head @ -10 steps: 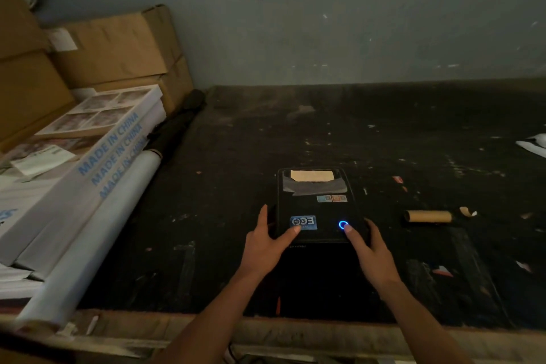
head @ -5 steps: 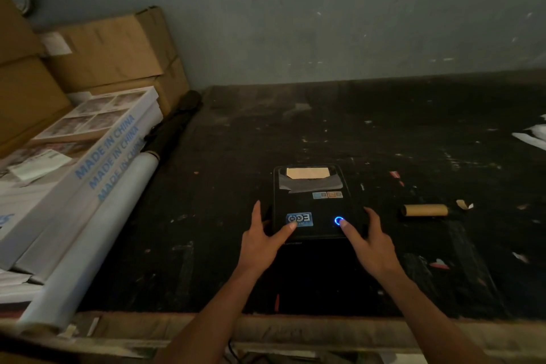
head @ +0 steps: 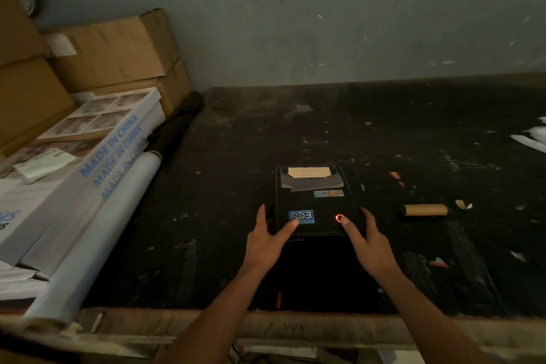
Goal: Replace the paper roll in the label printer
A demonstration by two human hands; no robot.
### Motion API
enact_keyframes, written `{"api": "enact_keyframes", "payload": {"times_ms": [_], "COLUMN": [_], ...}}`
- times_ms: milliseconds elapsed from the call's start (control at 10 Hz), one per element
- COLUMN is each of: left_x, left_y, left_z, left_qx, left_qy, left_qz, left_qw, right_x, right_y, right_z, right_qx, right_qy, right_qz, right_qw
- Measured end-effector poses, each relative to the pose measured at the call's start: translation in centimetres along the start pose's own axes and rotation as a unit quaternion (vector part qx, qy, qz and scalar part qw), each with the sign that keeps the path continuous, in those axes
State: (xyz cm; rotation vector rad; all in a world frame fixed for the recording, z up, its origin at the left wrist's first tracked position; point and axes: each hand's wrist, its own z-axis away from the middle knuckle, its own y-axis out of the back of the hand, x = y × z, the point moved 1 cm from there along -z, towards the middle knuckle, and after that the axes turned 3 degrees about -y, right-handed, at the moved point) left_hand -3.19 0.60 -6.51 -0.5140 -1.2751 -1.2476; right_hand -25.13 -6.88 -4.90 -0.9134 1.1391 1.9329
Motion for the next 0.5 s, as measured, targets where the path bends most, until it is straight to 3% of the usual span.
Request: {"api": "enact_keyframes", "payload": {"times_ms": [200, 400, 500], "left_x": [-0.1, 1.4, 1.4], "left_y": [-0.3, 0.1, 1.0], "left_z": [0.6, 1.3, 2.3], "left_qx": [0.008, -0.018, 0.005], "left_qy": [-0.017, -0.018, -0.047], "left_qz": [0.034, -0.009, -0.050], "left_qw": [0.999, 1.000, 0.998], "right_x": [0.2, -0.8, -3.0], "right_y": [-0.6, 0.2, 2.9], "right_z": [0.5, 1.7, 3.1], "right_qx": [-0.033, -0.077, 0.076], "right_qy": [-0.029, -0.031, 0.088], "right_qz": [-0.105, -0.100, -0.057], "right_qw": [0.994, 0.991, 0.992]}}
